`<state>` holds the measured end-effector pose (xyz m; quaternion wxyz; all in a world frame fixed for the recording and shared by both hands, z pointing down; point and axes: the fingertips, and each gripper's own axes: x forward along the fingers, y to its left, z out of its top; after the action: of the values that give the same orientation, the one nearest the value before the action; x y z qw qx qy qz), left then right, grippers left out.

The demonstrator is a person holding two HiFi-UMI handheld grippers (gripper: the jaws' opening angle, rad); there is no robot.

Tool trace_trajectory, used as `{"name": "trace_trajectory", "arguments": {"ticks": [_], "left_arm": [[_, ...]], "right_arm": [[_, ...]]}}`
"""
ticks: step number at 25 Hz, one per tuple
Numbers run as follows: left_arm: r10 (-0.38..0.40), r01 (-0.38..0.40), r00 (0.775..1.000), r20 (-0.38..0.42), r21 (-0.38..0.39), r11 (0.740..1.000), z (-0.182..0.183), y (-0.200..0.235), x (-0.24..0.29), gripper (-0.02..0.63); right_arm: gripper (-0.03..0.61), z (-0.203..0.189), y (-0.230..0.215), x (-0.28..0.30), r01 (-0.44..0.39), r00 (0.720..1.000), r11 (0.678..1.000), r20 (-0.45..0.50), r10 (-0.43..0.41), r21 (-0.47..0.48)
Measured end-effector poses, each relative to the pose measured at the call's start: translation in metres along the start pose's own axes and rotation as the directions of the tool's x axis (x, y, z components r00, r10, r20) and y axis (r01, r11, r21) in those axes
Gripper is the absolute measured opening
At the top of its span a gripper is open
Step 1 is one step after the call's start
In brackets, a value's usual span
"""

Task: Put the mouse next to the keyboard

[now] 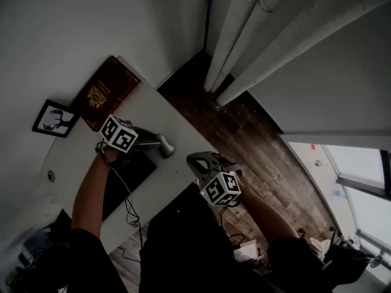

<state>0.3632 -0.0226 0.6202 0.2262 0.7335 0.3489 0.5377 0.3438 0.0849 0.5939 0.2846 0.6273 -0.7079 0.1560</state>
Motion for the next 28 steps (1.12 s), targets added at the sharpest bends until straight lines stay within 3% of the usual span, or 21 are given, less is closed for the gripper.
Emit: {"name": "trace_trajectory", "arguments": {"ticks": [28], "left_arm": [[0.164, -0.166, 0.986, 0.039, 0.046, 0.985, -0.007, 0.035, -0.005, 0.144]], "right_arm": [[0.02, 0.007, -0.01, 0.022, -0.015, 1.0, 1.0, -0.003, 0.015, 0.015]]}}
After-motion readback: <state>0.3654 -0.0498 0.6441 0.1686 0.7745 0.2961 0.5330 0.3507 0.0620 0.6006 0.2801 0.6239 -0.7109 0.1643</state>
